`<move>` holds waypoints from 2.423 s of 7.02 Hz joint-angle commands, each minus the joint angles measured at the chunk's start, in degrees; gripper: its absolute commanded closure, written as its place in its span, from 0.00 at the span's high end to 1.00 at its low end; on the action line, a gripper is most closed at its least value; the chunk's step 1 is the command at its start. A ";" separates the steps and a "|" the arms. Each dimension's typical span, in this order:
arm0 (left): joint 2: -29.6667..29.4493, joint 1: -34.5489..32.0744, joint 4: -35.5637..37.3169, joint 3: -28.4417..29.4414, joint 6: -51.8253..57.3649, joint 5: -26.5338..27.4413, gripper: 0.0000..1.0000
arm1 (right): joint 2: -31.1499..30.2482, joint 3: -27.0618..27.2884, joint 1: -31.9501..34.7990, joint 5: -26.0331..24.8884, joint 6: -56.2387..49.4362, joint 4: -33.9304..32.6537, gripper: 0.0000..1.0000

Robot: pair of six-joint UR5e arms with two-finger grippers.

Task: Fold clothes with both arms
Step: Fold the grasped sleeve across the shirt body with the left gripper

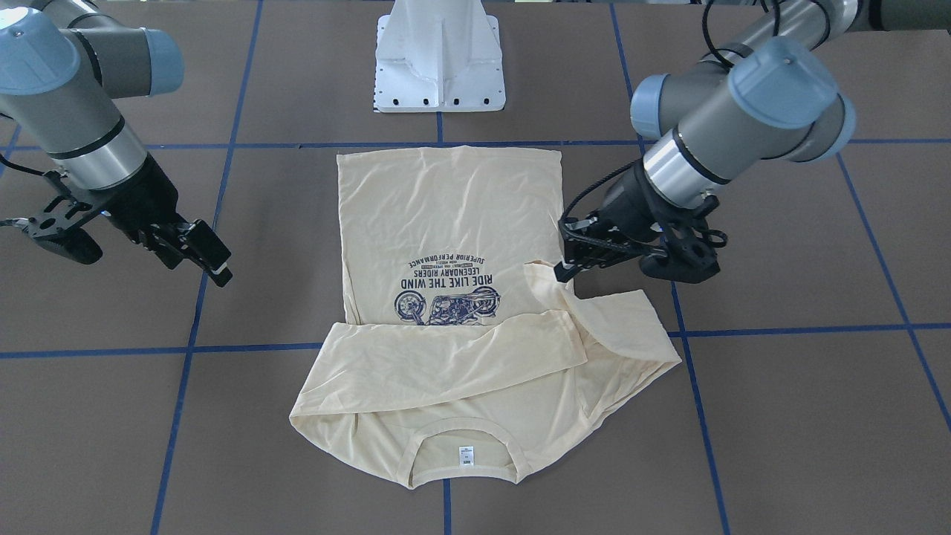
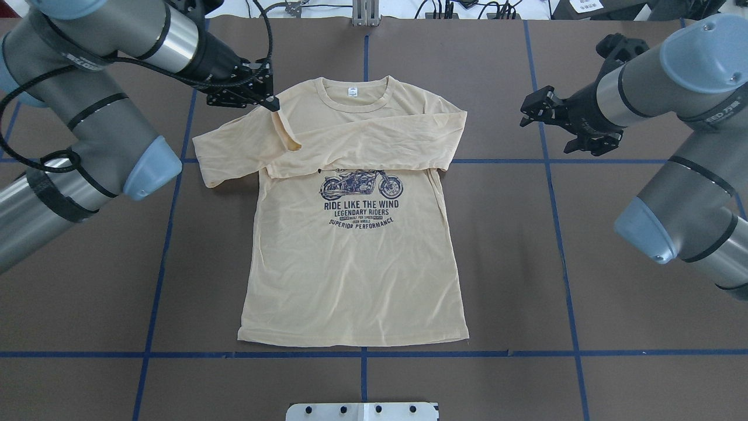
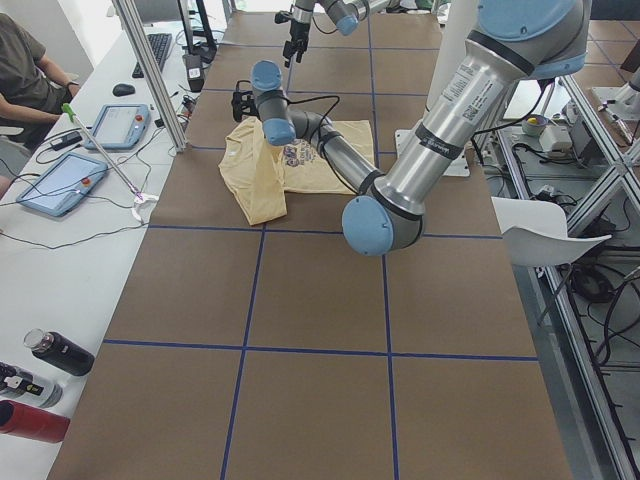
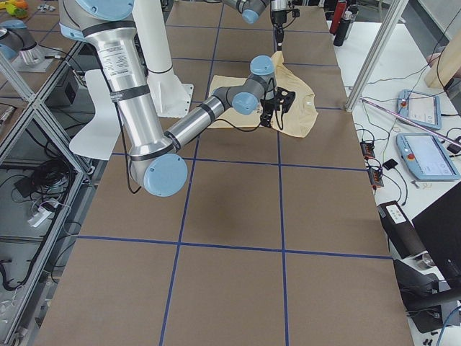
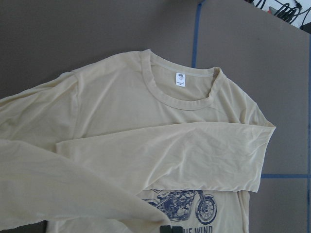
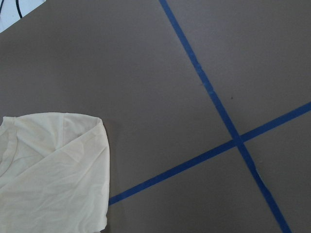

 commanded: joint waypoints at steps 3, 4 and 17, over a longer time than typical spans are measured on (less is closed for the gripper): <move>-9.63 12.74 -0.27 2.17 -2.84 17.57 0.00 | -0.83 -2.10 1.05 -0.62 -1.99 0.10 0.98; -10.25 14.95 -0.36 2.87 -2.85 20.58 0.00 | -0.74 -2.10 1.05 -0.62 -1.99 0.10 0.98; -15.61 21.03 -1.85 10.26 -3.37 25.25 0.37 | -0.21 -2.01 0.96 -0.70 -1.20 0.18 0.98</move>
